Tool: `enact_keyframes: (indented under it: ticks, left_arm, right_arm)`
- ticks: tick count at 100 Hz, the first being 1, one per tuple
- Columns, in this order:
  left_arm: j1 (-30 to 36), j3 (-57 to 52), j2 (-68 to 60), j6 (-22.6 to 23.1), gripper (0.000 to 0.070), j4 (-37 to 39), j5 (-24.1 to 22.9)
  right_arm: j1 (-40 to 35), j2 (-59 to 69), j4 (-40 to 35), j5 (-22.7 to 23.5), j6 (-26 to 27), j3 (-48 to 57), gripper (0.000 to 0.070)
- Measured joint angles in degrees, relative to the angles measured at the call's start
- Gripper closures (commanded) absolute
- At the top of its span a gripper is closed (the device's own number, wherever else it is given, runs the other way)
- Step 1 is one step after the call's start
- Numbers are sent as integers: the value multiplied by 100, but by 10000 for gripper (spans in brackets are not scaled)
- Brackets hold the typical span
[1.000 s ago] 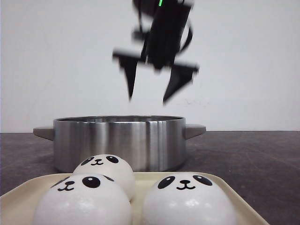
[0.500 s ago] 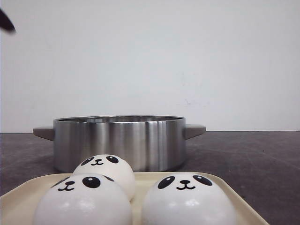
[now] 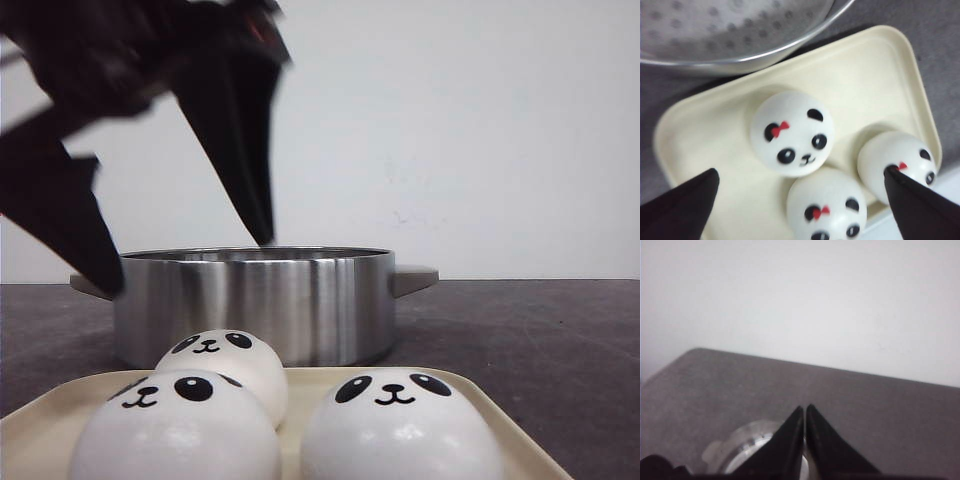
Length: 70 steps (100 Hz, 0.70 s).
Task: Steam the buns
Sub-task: 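Lower the left gripper onto the farther panda bun and grasp it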
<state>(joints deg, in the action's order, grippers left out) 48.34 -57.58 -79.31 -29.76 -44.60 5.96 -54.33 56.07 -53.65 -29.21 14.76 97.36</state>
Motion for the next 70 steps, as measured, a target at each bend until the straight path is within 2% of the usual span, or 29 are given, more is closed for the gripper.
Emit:
enact_keyframes:
  ticks: [35, 55, 70]
  left_arm:
    - [55, 0, -911, -481, 58, 649, -2]
    - [55, 0, -1211, -566, 59, 693, -24]
    - [55, 0, -1274, -581, 72, 691, -221]
  right_arm:
    - [0, -4, -546, -76, 46, 0, 700]
    - [-2, -11, -658, -76, 52, 0, 700]
    - [-2, -17, -721, -79, 57, 0, 700]
